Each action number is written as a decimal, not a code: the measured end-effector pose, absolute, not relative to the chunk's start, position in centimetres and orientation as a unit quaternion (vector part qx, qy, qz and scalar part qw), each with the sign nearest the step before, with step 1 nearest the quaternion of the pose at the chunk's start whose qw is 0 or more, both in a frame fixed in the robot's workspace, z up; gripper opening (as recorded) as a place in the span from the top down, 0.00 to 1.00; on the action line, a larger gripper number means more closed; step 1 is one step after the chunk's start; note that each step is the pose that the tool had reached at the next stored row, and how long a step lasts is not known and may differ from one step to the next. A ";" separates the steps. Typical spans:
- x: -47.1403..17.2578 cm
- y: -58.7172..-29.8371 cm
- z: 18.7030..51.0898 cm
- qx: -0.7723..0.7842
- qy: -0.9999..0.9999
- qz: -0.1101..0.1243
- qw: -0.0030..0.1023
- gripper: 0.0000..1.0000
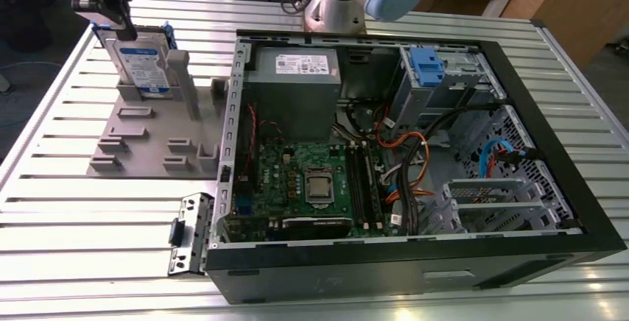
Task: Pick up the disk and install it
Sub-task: 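Pick up the disk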
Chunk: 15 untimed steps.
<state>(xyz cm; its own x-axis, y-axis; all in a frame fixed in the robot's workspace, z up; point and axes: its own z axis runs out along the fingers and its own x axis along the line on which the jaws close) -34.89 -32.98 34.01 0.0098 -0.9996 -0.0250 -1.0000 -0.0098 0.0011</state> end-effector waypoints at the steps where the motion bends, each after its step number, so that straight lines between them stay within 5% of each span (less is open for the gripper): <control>1: -34.9 -33.0 34.0 -0.704 0.710 0.009 0.009 0.90; 15: -34.9 -33.0 33.9 -0.697 0.717 0.009 0.009 0.89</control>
<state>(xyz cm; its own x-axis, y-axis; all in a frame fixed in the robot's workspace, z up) -34.89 -32.98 33.94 -0.0293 -0.9993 -0.0250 -0.9996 0.0293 0.0011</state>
